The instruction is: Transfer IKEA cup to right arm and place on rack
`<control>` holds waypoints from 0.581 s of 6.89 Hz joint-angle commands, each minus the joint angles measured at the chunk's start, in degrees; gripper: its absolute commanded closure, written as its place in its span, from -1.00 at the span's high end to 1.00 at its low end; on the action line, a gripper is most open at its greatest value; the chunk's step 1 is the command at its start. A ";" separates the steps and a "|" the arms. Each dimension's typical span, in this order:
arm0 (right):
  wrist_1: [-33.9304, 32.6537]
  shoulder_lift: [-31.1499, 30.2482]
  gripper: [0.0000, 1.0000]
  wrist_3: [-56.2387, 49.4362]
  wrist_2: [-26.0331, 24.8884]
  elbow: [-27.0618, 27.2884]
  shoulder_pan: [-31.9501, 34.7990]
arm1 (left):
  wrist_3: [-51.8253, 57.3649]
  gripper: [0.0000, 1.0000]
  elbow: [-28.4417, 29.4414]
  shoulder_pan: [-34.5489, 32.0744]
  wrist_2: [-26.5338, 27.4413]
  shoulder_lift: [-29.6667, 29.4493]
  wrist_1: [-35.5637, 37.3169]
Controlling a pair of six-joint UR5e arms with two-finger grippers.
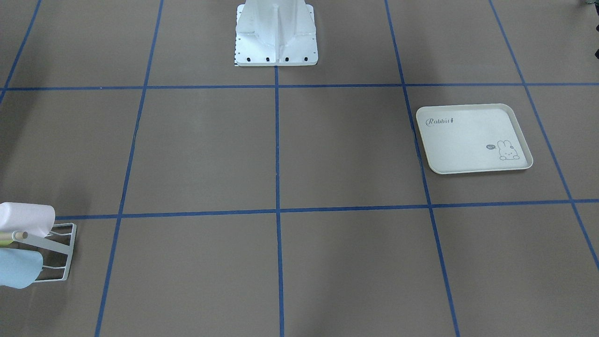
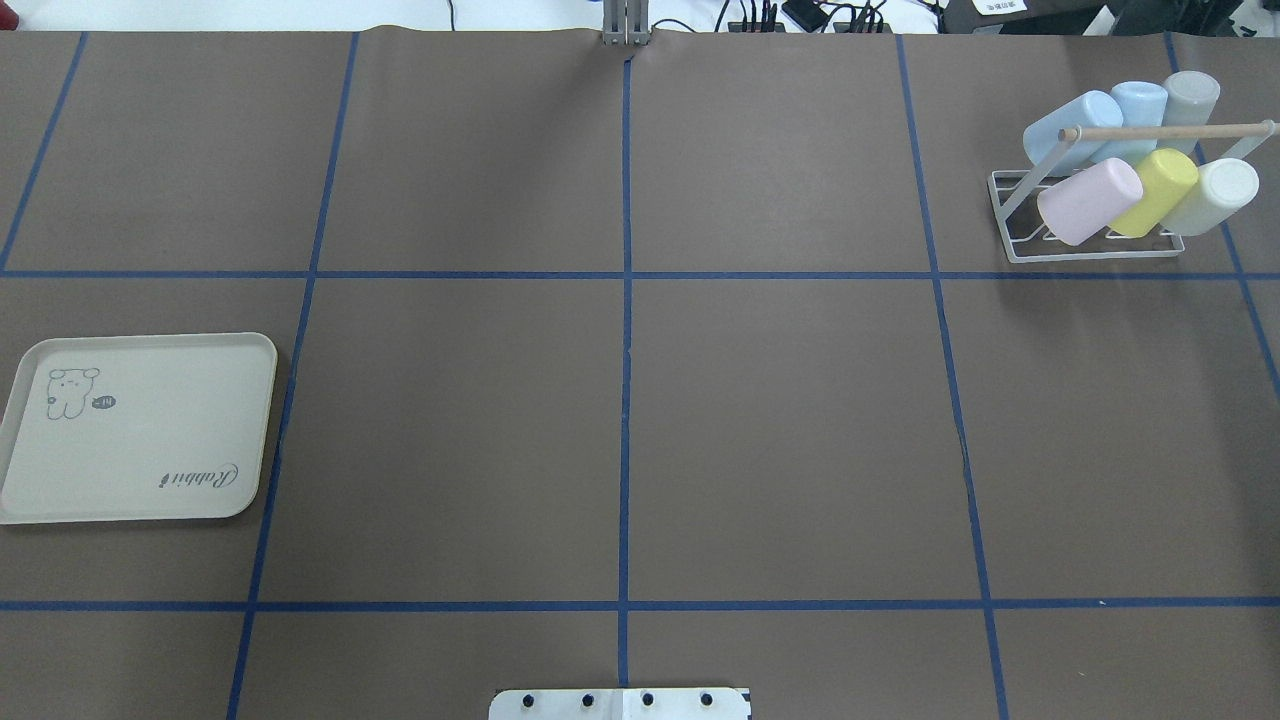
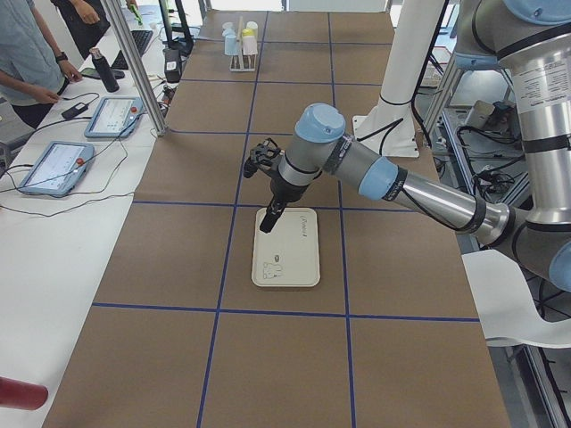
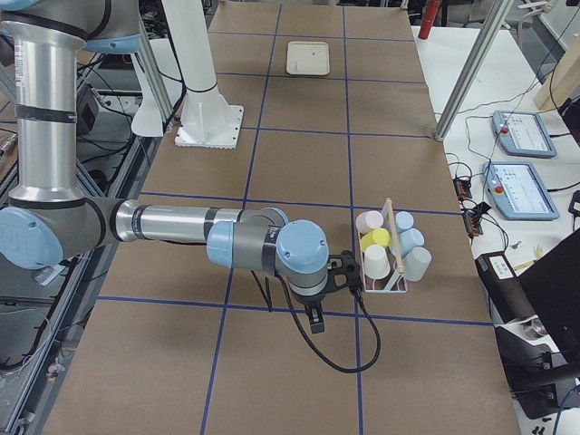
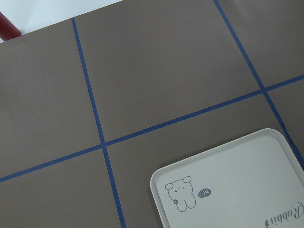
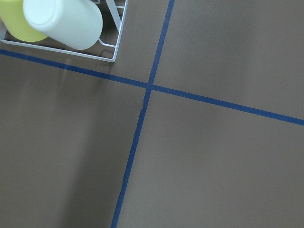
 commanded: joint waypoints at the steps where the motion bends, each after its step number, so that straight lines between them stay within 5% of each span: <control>1: -0.27 -0.29 1.00 -0.01 -0.03 0.18 0.23 | 0.00 1.00 -0.24 0.00 -0.25 0.32 -0.06; 4: -0.27 -0.90 1.00 -0.01 -0.11 0.27 1.36 | 0.00 1.00 -0.95 0.00 -0.34 -0.11 -0.06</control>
